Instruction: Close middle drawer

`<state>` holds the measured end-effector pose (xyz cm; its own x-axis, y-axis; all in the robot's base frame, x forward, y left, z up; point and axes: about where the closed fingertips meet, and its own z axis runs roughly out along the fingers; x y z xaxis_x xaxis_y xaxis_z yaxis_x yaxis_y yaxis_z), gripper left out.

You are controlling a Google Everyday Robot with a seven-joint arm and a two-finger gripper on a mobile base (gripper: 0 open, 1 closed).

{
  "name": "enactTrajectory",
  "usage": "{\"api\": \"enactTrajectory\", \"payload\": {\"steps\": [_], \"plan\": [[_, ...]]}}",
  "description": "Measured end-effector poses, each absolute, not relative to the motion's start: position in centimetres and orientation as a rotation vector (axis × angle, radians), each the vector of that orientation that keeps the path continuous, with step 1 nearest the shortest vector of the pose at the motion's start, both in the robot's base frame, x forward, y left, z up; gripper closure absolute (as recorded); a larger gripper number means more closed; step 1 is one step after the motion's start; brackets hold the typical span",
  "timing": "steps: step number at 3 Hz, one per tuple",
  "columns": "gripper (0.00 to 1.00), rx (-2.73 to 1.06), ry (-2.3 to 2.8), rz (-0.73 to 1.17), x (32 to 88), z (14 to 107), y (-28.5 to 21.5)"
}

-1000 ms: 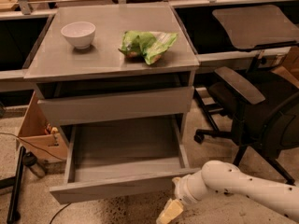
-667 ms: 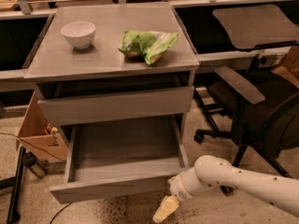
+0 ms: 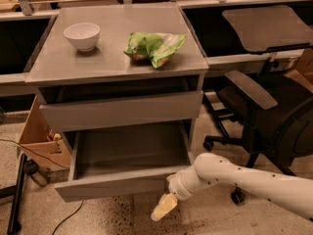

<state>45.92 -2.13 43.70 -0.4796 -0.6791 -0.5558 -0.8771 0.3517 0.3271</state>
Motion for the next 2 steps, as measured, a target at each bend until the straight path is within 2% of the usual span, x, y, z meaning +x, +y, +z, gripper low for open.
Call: {"api": "enactTrajectory", "payload": {"steps": [2], "plan": [[0.0, -1.404, 2.21, 0.888, 50.4, 45.3, 2.8]]}}
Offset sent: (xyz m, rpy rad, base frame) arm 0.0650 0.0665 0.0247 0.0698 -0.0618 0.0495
